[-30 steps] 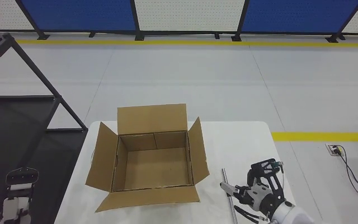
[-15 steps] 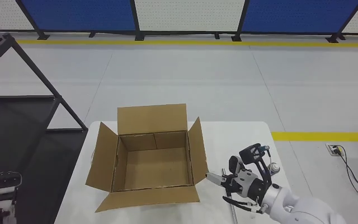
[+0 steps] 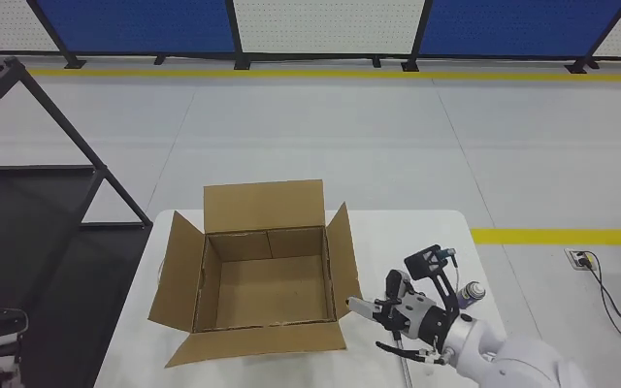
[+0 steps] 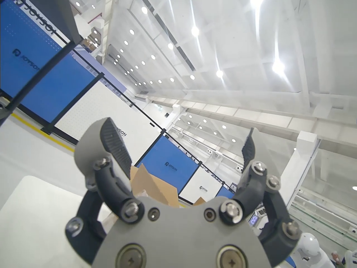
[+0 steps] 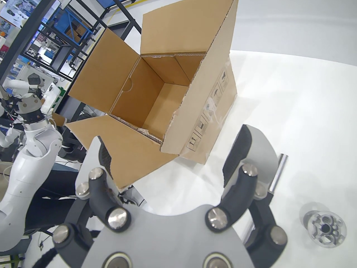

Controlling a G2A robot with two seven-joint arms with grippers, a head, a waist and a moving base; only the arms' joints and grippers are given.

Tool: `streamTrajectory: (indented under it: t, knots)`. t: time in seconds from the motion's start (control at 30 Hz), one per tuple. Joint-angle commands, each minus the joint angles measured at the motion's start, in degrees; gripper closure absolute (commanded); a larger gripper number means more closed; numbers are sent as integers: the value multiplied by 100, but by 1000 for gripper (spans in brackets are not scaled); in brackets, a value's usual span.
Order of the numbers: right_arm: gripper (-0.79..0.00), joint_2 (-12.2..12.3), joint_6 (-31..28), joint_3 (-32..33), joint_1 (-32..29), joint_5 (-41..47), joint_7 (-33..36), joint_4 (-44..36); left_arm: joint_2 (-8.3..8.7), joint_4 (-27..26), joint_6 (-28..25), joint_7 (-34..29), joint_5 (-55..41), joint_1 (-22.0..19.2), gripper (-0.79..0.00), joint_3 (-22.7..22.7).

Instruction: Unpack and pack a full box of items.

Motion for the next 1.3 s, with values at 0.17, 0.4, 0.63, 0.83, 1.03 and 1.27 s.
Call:
streamTrajectory:
  t: [0.17, 0.4, 0.63, 0.83, 1.03, 1.27]
  knots:
    - [-785, -105, 1562, -924, 2128, -271, 848, 1365, -35, -138, -120, -29, -33, 132, -785, 113]
    - [-536, -196, 2342, -1349, 3236, -407, 1128, 2548, -60, -84, -115, -16, -76, 200, -785, 108]
    - [-89, -193, 2476, -1437, 3438, -396, 1308, 2997, -69, -106, -77, -70, -119, 162, -785, 87]
    - [0, -160, 2464, -1402, 3399, -422, 1342, 3020, -76, -123, -69, -140, -86, 146, -785, 89]
    - [0, -118, 2454, -1317, 3259, -426, 1325, 2869, -87, -90, -35, -169, -16, 108, -785, 102]
    - [0, -58, 2572, -1077, 2985, -358, 1219, 2659, -105, -115, 1, -160, 44, 93, -785, 137]
